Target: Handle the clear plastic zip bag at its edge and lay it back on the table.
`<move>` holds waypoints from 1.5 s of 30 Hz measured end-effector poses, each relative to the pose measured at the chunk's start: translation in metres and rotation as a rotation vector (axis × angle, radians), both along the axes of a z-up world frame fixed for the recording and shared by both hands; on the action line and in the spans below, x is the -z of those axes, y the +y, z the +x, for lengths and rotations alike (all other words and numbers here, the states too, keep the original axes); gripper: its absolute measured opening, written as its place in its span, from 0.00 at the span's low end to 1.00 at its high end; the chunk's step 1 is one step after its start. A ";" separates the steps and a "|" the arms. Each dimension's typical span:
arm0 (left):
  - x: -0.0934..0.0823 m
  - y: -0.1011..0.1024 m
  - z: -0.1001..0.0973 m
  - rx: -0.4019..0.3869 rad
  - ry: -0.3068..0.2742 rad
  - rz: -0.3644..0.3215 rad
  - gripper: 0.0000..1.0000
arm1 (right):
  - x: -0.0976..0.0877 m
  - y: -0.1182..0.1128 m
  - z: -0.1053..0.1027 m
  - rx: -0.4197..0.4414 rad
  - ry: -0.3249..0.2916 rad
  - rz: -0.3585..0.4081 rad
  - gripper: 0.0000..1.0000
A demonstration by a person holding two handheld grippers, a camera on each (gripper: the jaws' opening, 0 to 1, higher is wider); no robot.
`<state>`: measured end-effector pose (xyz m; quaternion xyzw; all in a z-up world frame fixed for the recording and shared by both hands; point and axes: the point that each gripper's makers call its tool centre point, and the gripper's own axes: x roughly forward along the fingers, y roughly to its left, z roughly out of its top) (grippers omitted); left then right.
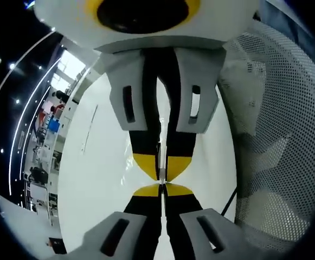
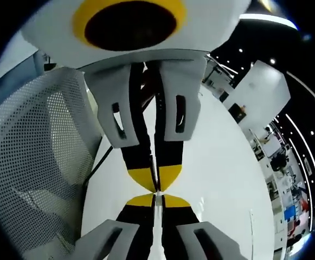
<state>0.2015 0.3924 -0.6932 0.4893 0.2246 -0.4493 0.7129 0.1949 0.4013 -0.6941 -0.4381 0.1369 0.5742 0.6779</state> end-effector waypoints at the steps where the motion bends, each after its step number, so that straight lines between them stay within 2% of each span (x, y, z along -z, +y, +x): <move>1: 0.000 0.000 0.000 -0.001 0.002 -0.001 0.00 | 0.000 0.000 0.000 -0.002 -0.001 -0.002 0.00; 28: -0.001 0.000 -0.003 -0.019 0.018 -0.012 0.00 | 0.004 -0.010 -0.002 0.012 0.000 -0.023 0.00; 36: 0.001 -0.002 -0.007 0.027 -0.030 0.036 0.00 | 0.006 -0.009 -0.004 0.006 -0.012 -0.039 0.00; 45: -0.001 -0.006 -0.009 0.055 -0.044 0.056 0.00 | 0.005 -0.006 -0.006 0.007 -0.015 -0.033 0.00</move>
